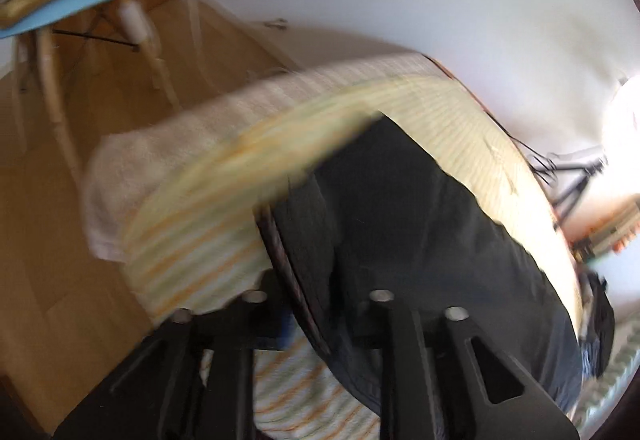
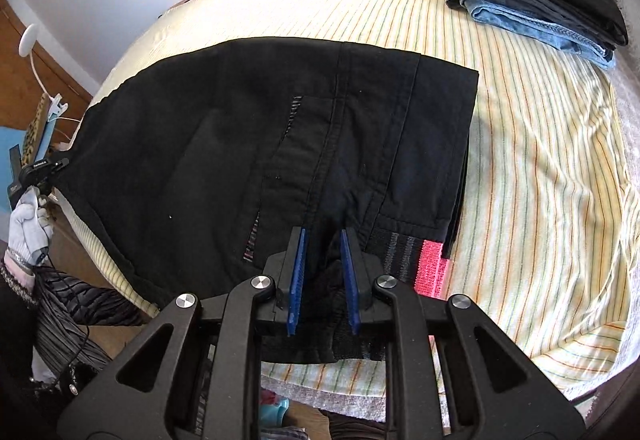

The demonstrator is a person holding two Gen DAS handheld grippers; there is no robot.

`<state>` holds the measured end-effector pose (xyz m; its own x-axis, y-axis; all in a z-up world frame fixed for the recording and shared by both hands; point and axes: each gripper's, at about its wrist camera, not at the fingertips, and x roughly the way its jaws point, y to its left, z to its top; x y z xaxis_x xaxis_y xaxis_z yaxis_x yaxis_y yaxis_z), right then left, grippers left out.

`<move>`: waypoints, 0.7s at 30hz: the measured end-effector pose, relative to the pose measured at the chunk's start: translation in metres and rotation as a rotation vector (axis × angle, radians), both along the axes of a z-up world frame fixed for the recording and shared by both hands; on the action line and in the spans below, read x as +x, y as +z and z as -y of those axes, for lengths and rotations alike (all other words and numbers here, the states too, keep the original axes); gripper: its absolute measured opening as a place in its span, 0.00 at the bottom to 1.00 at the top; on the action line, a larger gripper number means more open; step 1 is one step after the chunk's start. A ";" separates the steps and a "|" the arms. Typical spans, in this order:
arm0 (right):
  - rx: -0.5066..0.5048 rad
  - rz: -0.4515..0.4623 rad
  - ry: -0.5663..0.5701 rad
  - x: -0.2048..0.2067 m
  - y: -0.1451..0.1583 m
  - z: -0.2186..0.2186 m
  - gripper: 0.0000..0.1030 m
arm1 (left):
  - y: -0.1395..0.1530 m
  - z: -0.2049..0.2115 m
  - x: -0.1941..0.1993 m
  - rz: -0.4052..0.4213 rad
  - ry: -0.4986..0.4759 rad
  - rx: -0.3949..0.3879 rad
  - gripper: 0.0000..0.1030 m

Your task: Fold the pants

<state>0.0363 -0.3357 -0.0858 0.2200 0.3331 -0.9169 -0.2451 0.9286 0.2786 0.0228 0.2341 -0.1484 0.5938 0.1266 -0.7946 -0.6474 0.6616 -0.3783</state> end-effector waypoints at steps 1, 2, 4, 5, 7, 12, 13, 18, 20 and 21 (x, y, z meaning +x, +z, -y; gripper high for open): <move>0.000 -0.002 0.000 -0.001 0.001 0.001 0.17 | 0.002 -0.004 -0.003 0.004 0.013 -0.001 0.22; -0.003 -0.004 -0.001 -0.001 0.004 0.002 0.17 | 0.009 -0.011 -0.008 0.006 0.037 0.007 0.22; 0.000 0.013 0.008 0.004 0.016 -0.002 0.18 | 0.024 -0.016 -0.013 0.005 0.064 0.061 0.20; 0.014 0.038 0.022 0.005 0.025 -0.003 0.18 | 0.037 -0.017 -0.016 0.028 0.065 0.088 0.20; 0.031 0.098 0.061 0.010 0.049 -0.009 0.22 | 0.058 -0.012 -0.016 0.065 0.042 0.127 0.20; 0.088 0.181 0.138 0.046 0.086 -0.034 0.38 | 0.094 0.028 0.013 0.139 -0.149 0.143 0.20; 0.087 0.190 0.154 0.053 0.087 -0.039 0.38 | 0.097 0.040 0.023 0.143 -0.201 0.133 0.20; 0.135 0.140 0.210 0.098 0.073 -0.072 0.38 | 0.099 0.106 0.077 0.137 -0.450 0.090 0.20; 0.145 0.111 0.226 0.116 0.062 -0.084 0.38 | 0.095 0.126 0.093 0.129 -0.516 0.069 0.20; 0.142 0.106 0.234 0.120 0.056 -0.089 0.38 | 0.091 0.138 0.104 0.124 -0.554 0.058 0.20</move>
<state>0.1567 -0.2463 -0.0294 0.2147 0.5092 -0.8334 -0.4827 0.7972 0.3626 0.1265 0.0963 -0.0570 0.6724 -0.1889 -0.7157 -0.1511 0.9115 -0.3825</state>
